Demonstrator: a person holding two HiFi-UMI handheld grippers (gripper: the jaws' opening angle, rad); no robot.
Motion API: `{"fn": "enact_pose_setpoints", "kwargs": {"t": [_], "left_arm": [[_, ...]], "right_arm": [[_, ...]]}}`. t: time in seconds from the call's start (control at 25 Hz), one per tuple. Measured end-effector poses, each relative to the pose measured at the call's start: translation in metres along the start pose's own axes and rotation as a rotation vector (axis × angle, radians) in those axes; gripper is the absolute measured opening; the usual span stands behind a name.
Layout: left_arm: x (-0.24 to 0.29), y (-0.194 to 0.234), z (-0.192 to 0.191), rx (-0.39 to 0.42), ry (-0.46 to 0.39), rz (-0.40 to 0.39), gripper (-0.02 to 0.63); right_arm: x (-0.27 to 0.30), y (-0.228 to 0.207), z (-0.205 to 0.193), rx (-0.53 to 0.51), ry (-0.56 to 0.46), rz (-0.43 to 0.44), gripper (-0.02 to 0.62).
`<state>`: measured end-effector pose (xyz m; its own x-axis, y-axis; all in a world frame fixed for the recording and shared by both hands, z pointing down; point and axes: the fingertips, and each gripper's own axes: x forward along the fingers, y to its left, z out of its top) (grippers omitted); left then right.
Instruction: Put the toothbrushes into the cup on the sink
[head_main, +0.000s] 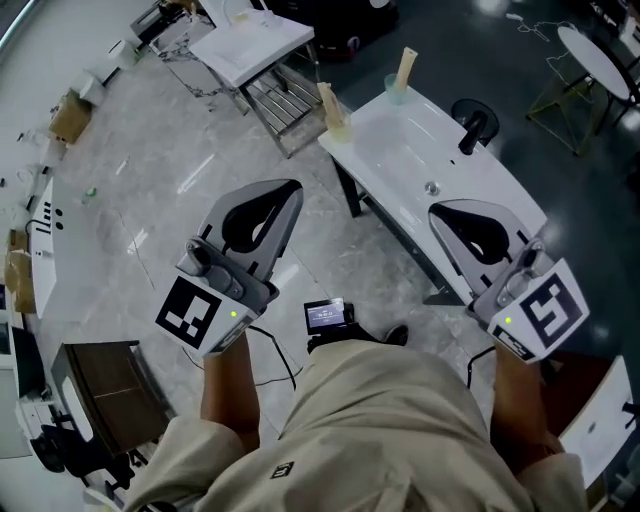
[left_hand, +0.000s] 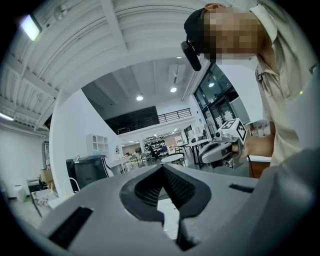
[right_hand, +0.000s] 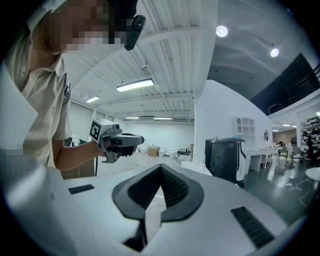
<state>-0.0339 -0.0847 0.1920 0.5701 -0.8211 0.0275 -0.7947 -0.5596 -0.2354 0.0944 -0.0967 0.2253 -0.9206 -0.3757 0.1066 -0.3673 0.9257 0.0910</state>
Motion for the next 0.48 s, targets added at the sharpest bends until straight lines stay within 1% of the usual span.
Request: {"fn": "enact_pose_setpoints", "kwargs": {"t": [0.16,0.48], "left_arm": [[-0.022,-0.01,0.009,0.001,-0.01,0.001,0.005],[-0.071,-0.003,-0.016,-0.062,0.012,-0.043,0.005]], "right_arm": [[0.002,0.022,-0.001,0.004,0.029,0.023,0.003],[0.032,0.067,-0.01,0.063,0.075,0.027,0.003]]}}
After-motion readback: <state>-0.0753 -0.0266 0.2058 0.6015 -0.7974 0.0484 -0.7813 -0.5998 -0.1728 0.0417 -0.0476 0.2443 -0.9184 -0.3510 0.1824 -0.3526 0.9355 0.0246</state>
